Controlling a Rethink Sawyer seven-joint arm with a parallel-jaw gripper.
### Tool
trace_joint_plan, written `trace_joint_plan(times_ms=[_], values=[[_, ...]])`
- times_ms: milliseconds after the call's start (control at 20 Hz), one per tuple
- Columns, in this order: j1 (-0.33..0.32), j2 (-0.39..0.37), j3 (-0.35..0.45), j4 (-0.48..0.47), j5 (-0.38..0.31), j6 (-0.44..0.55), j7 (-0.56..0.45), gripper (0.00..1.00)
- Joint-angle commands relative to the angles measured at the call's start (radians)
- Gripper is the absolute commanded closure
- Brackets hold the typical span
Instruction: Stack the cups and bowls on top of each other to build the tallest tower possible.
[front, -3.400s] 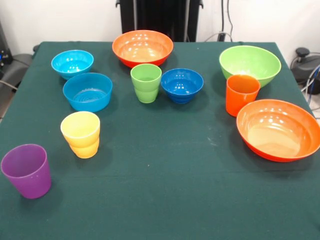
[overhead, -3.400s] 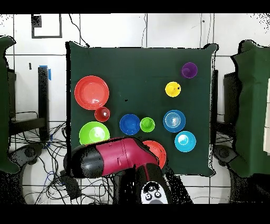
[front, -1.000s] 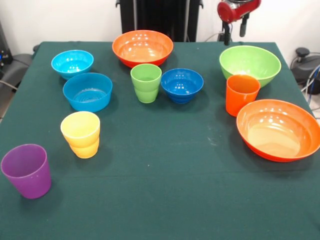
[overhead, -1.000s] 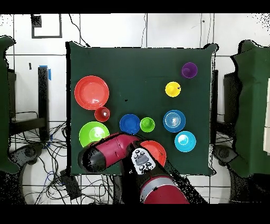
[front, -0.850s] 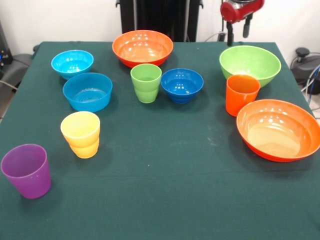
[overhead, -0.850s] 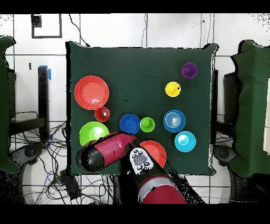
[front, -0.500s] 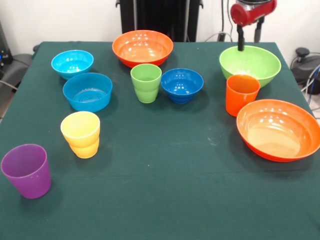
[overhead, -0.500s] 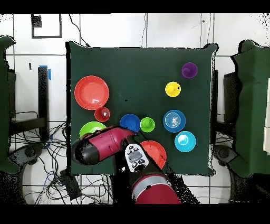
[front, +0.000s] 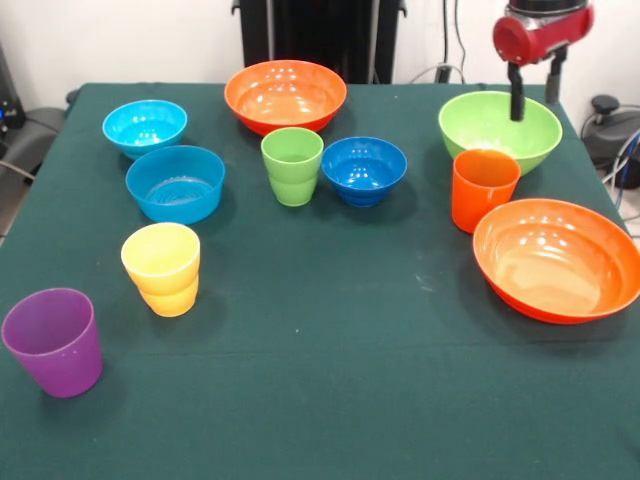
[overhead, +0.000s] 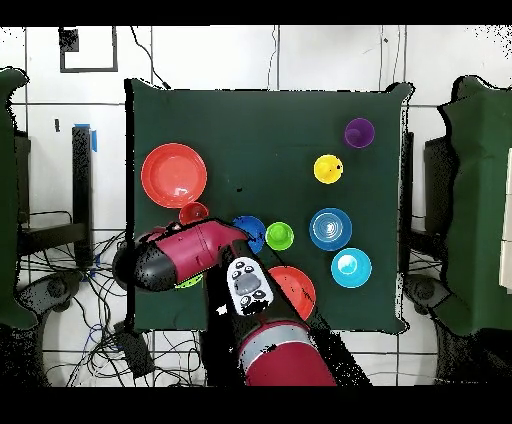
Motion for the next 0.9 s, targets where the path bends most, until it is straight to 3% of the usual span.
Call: trace_joint_plan(times_ms=[50,350,700,900], values=[[0.03,0.078,0.04,-0.095,0.027,0.093,0.07,0.0],[0.055,0.111,0.036,-0.182,0.047,0.149,0.047,0.0],[0.07,0.159,0.034,-0.284,0.013,0.186,-0.009,0.0],[0.075,0.163,0.032,-0.277,0.001,0.167,0.003,0.0]])
